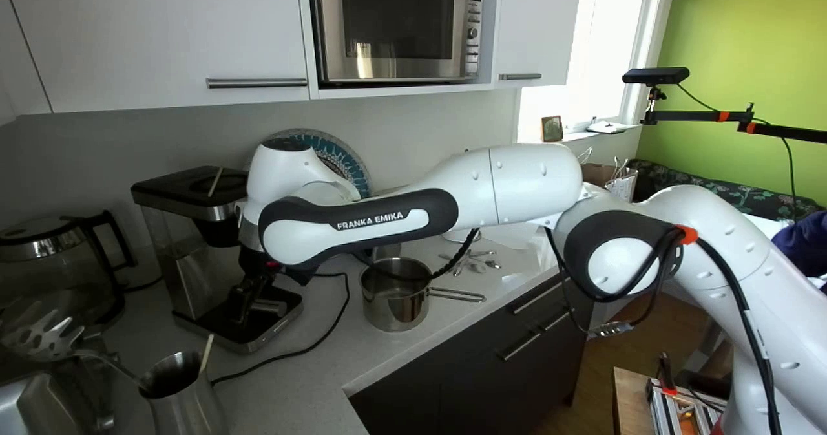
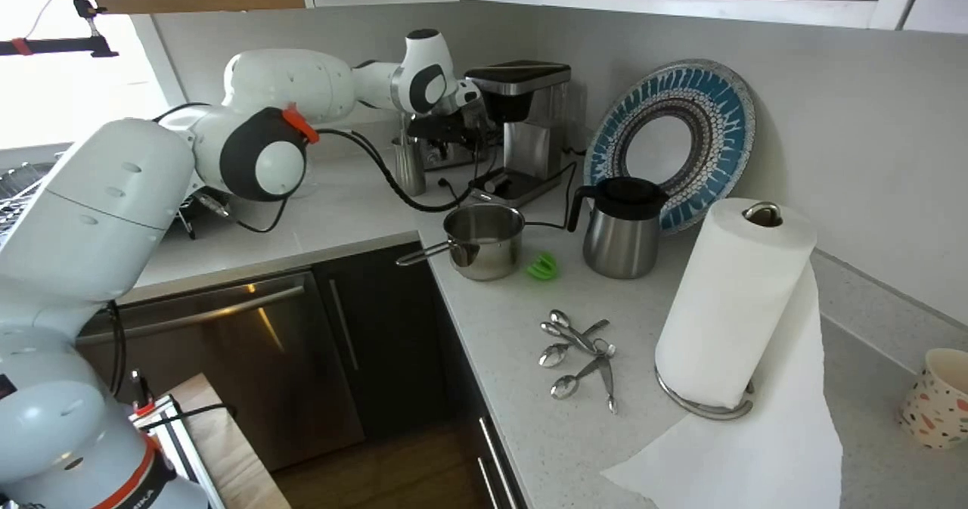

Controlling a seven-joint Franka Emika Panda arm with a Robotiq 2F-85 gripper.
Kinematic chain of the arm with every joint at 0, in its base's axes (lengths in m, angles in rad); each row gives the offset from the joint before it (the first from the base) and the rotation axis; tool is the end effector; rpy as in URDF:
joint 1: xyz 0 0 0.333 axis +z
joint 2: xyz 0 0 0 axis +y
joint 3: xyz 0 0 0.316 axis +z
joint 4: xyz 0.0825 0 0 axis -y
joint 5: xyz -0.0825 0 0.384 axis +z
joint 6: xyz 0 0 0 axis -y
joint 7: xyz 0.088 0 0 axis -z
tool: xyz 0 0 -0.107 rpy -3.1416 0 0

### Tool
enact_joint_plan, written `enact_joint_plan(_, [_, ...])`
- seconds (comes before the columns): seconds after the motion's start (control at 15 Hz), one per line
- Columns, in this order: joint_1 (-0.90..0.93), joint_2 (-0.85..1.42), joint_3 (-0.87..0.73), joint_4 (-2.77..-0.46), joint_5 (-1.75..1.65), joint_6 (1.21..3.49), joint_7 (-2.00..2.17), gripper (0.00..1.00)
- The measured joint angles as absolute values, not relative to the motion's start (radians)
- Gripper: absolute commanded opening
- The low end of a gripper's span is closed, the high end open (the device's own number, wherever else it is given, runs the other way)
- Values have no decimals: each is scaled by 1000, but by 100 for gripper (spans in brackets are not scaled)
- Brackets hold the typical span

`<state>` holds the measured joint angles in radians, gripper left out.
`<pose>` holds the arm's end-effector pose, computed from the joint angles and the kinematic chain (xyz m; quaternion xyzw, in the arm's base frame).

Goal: Pick up the small silver object next to the pot and put it on the drip tray of the coffee machine

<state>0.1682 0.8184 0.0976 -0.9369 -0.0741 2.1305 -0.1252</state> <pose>0.7810 0.1763 0.4336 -0.9651 -0.1826 -0.1876 0.0107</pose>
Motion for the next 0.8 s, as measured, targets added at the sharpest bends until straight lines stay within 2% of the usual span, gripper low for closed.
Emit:
enact_joint_plan(0.47, [176, 551, 124, -1081, -19, 1836, 121, 100])
enact_joint_plan(0.8, [214, 375, 123, -1179, -55, 1536, 303, 100])
